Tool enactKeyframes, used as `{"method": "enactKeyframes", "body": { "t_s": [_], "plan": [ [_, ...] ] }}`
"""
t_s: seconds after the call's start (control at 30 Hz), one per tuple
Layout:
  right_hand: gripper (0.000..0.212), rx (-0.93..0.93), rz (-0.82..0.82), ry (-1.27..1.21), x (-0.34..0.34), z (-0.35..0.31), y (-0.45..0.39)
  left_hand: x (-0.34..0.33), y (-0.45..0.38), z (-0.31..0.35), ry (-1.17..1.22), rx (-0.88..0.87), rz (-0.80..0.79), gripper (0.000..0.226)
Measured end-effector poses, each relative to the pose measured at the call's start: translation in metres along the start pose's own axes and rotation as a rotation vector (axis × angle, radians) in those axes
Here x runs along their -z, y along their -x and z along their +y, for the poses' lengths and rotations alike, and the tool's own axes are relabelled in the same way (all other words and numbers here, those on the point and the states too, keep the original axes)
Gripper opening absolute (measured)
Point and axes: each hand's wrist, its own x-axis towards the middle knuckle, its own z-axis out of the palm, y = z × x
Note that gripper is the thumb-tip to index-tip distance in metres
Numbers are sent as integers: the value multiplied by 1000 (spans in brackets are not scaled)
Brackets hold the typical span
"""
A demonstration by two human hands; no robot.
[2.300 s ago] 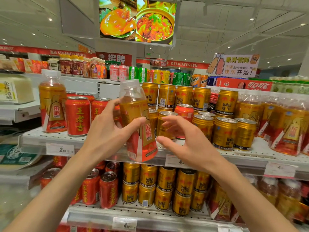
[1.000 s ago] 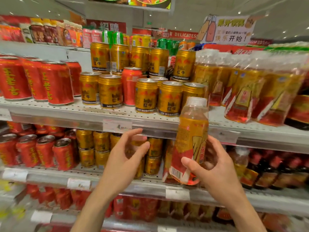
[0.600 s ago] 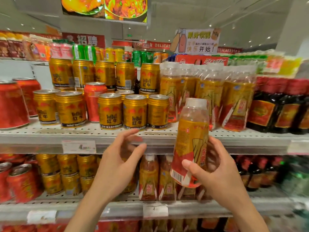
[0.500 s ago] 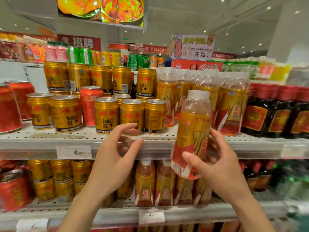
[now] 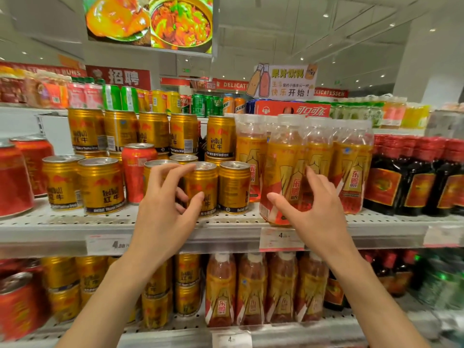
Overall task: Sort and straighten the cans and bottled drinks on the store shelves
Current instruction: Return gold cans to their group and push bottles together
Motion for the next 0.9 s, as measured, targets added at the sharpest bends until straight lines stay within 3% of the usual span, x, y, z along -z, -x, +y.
{"method": "enactKeyframes", "body": {
  "t_s": [0.37,0.47,0.63,0.77,0.9],
  "plan": [
    [101,4,60,101,-6,2,8,1,4,-9,-77,-71,-17,59],
    [85,32,109,70,-2,2,14,10,8,-14,-72,-57,16,53],
    [49,319,298,72,-5,-14,19,28,10,-28,-143,-4,136,52],
    [34,542,183,59,-27,-34,9,37,9,-41,-201,69,84,63],
    [32,640,31,67,-56,-54,-10,40,8,-39,-210,87,32,65]
  ]
}}
